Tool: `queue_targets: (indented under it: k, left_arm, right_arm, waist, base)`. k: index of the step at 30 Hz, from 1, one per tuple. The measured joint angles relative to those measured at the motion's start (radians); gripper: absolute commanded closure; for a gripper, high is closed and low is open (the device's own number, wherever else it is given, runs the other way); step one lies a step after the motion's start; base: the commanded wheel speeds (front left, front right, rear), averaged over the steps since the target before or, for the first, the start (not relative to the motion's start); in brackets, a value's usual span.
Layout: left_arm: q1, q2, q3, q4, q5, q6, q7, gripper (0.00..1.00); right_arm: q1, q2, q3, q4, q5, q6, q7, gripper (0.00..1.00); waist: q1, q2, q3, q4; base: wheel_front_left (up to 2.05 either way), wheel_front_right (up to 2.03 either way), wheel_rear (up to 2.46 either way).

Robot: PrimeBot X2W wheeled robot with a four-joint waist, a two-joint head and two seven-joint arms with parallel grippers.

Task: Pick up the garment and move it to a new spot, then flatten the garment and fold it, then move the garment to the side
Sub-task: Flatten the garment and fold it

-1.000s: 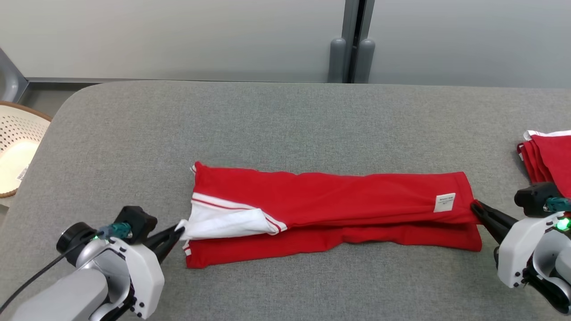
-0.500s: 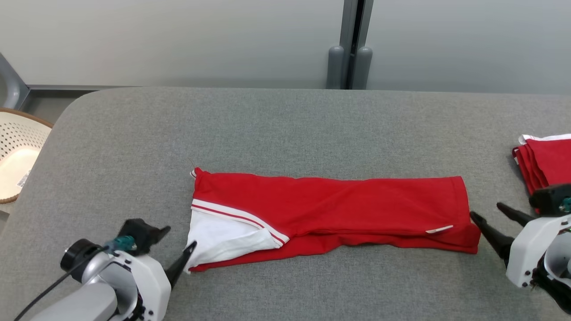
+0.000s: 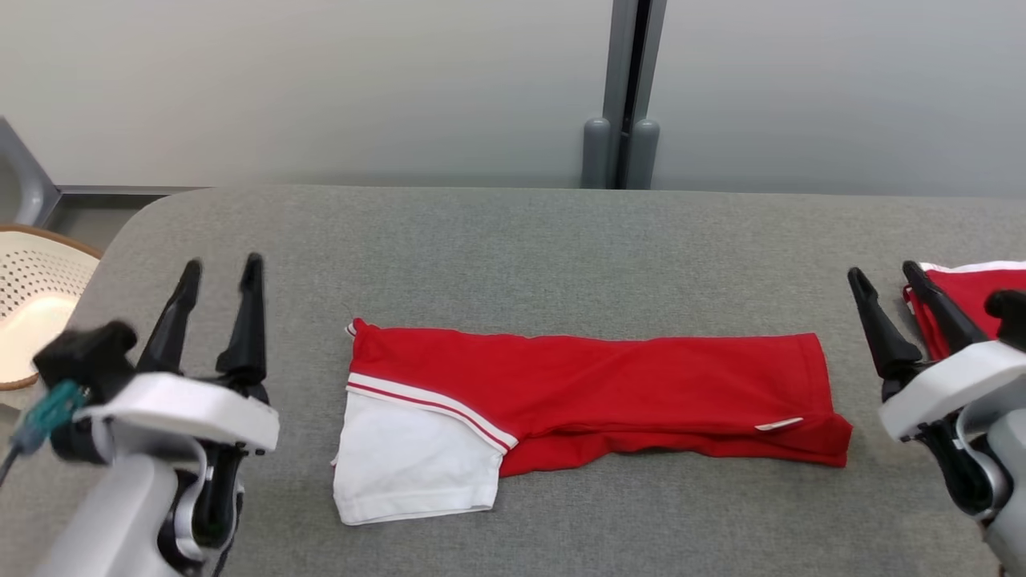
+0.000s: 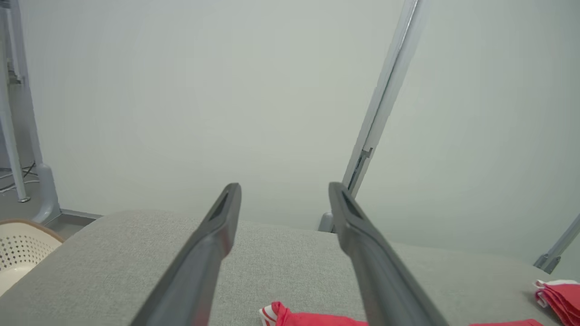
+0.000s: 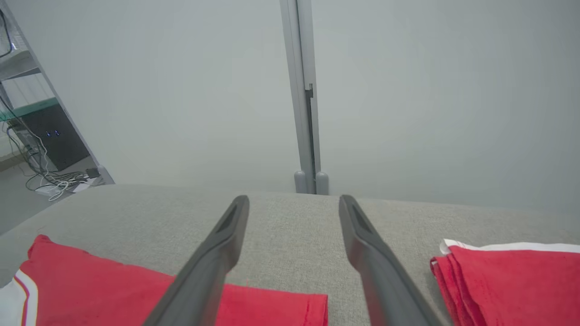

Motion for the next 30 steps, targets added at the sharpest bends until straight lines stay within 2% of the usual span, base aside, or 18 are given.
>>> queue_targets:
  k: [3,7,12,15,21,30]
  left_arm:
    - [0.125,-0.116,0.202,-0.053,0.094,-0.042,0.000,0.00]
    - [0.224,-0.264,0.383,-0.071,0.228,-0.119,0.000,0.00]
    - [0.305,-0.379,0.500,-0.064,0.389,-0.216,0.000,0.00]
    - [0.350,-0.402,0.519,-0.030,0.486,-0.230,0.000,0.00]
    - [0.358,-0.419,0.536,-0.009,0.543,-0.260,0.000,0.00]
    - [0.284,-0.420,0.509,0.029,0.553,-0.285,0.000,0.00]
  right_arm:
    - [0.085,0.070,-0.181,-0.080,-0.141,0.000,-0.002,0.00]
    - [0.234,0.178,-0.367,-0.198,-0.315,0.000,-0.002,0.00]
    - [0.359,0.284,-0.472,-0.300,-0.450,0.000,-0.002,0.00]
    - [0.400,0.328,-0.504,-0.320,-0.493,0.000,-0.002,0.00]
    - [0.419,0.374,-0.544,-0.318,-0.537,0.000,-0.002,0.00]
    - [0.308,0.417,-0.640,-0.059,-0.505,0.000,0.018,0.00]
  waist:
    - [0.0000,0.0000,-0.005,-0.002]
    - [0.0000,0.0000,-0.011,-0.004]
    - [0.0000,0.0000,-0.014,-0.007]
    - [0.0000,0.0000,-0.008,-0.009]
    - [0.0000,0.0000,0.017,0.001]
    - [0.0000,0.0000,0.085,0.031]
  base:
    - [0.00,0.00,0.00]
    - [0.00,0.00,0.00]
    - [0.00,0.00,0.00]
    - [0.00,0.00,0.00]
    - [0.00,0.00,0.00]
    - [0.00,0.00,0.00]
